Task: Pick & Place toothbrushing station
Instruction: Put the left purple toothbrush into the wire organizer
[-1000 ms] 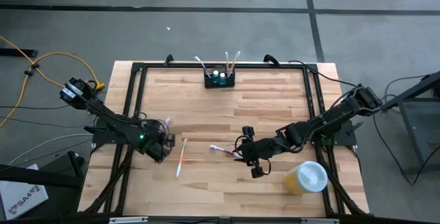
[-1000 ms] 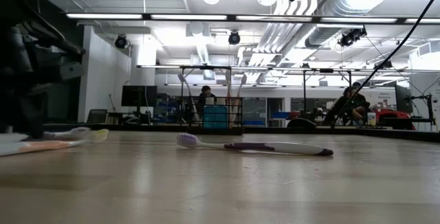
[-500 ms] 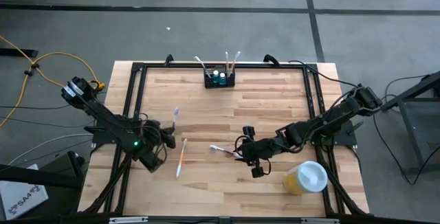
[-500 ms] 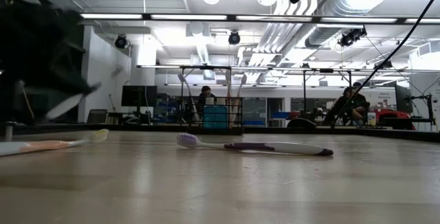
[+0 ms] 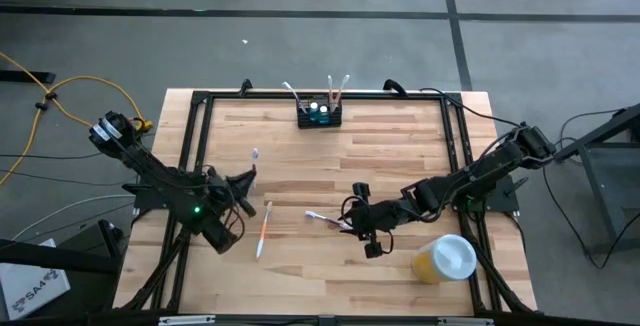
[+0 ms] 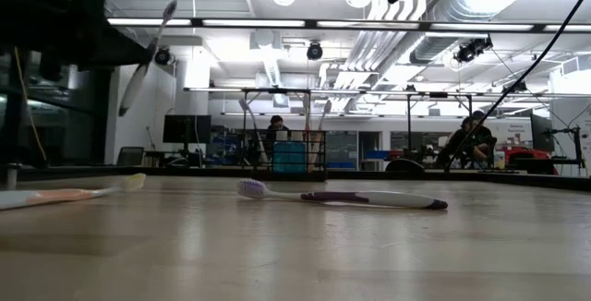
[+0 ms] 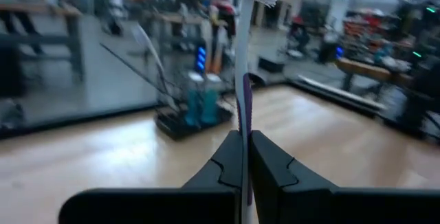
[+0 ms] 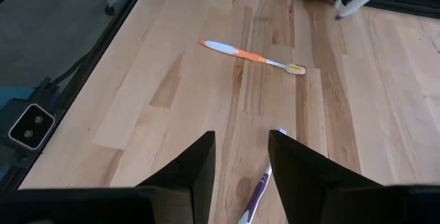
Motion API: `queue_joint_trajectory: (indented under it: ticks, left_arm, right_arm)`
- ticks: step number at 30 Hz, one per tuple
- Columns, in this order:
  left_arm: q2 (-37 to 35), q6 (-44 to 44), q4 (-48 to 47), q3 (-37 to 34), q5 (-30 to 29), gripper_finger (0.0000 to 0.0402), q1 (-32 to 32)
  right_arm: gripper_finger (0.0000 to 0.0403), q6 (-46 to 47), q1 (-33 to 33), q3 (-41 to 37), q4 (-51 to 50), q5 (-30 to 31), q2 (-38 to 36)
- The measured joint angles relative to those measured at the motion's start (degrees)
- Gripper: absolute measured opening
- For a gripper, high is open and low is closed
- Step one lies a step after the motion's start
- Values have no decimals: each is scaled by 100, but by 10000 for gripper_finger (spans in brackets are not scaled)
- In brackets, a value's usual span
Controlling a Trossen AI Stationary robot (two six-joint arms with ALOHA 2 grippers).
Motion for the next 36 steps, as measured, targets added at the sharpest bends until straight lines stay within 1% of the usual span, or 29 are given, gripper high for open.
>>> queue_joint_trajectory:
  ticks: [4,10,13,17,20,22,24,28,30,32,36]
  left_arm:
    - [0,247,-6,2,-134,1,560]
    - [39,490,-6,2,-134,1,1614]
    - [39,454,-2,2,-131,1,2033]
    - [39,524,289,2,-130,1,2253]
    - [39,931,800,2,-127,1,2212]
    - [39,1460,1322,2,-121,1,2104]
    - [39,2230,2046,2,-98,1,1944]
    - [39,4421,3985,2,126,1,1478]
    - [39,5622,5029,2,457,1,1288]
    - [39,6627,5922,2,901,1,1219]
    - [39,8152,7347,2,1830,1,1264]
  right_arm:
    - [128,-30,-116,0,1,19,0]
    - [128,-244,-363,0,49,401,0]
    - [128,-413,-520,0,159,447,0]
    - [128,-629,-727,0,300,439,0]
    - [128,-728,-880,0,302,433,0]
    - [128,-758,-974,0,311,424,0]
    - [128,-780,-1070,0,388,304,0]
    - [128,-849,-1211,0,714,-265,0]
    - [128,-961,-1244,0,902,-484,0]
    - [128,-1097,-1247,0,1086,-646,0]
    - [128,-1395,-1246,0,1399,-639,0]
